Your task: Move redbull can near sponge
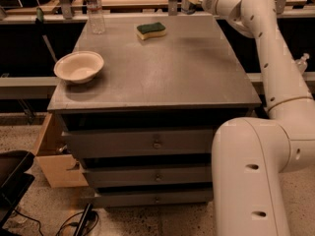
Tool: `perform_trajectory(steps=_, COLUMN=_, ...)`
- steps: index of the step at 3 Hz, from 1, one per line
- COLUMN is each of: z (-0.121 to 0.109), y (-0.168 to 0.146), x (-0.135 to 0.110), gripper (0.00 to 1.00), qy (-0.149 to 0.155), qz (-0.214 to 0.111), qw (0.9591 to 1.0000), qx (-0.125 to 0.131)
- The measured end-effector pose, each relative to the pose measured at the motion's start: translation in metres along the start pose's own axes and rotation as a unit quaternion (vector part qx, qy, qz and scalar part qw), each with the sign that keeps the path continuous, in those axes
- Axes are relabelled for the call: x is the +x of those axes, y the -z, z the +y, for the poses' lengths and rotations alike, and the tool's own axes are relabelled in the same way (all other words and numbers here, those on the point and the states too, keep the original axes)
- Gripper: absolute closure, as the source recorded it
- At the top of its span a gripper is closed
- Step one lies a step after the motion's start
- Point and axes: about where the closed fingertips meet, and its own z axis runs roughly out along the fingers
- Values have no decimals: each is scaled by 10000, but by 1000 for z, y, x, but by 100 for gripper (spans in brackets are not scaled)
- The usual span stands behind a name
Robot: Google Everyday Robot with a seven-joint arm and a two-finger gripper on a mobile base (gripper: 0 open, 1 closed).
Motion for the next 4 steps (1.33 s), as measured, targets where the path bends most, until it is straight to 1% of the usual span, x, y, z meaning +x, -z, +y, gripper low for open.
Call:
perform_trajectory(steps=1, z=1, y=-17, x=22, gripper=100, qy=128, qz=199, qw=9997, qx=74)
perform_trajectory(steps=2, z=9, y=-28, x=46, gripper=100, qy=190, qz=535, qw=9984, qx=-5)
perform_trajectory(steps=3, z=13, y=-33, x=64, gripper=100, qy=84, qz=714, qw=9974, qx=-43)
perform_trajectory(steps=4, z=15, y=-39, x=80, gripper=100, qy=-94, qz=786, qw=9968, qx=-65)
